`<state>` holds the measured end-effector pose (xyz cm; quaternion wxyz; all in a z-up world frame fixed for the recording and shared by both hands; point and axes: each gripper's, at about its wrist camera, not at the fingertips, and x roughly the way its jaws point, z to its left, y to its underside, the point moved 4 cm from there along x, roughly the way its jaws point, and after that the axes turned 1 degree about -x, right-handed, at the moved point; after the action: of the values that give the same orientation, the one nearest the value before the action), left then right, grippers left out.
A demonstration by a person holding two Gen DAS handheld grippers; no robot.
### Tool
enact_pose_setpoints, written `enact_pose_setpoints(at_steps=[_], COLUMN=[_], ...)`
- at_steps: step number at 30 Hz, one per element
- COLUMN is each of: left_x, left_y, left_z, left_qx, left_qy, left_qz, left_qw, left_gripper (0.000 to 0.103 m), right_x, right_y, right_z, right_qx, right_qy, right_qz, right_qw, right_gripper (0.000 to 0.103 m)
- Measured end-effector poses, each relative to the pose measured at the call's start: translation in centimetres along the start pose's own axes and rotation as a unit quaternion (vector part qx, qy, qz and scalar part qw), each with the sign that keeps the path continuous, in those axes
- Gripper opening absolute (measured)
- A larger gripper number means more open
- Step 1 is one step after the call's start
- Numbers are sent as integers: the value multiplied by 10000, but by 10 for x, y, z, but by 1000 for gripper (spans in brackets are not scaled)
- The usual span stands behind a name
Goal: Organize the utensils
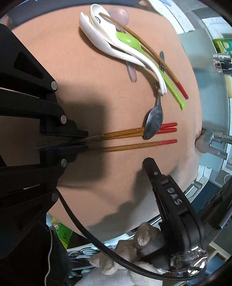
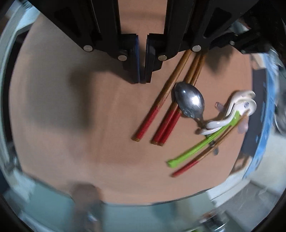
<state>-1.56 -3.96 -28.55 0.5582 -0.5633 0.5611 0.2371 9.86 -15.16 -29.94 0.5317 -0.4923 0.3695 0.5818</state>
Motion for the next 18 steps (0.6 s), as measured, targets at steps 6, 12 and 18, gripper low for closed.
enact_pose_setpoints(at_steps=[6,12,18], left_x=[-10,-7,13], left_y=[-14,-35,-48], left_z=[6,6,1], left_qx=[-22,6,542], left_qy=[-46,-75,-552], left_qz=[-20,6,253], left_qw=[10000,10000,9967], left_gripper=[16,16,16], right_x=[-13,-5,4], right_y=[9,12,12], right_z=[-5,-3,8], right_qx=[287,724,861], right_qy=[-711,-1227,-1122], right_qz=[-109,-121,-98], right_qw=[9970,9897,9899], right_gripper=[10,15,15])
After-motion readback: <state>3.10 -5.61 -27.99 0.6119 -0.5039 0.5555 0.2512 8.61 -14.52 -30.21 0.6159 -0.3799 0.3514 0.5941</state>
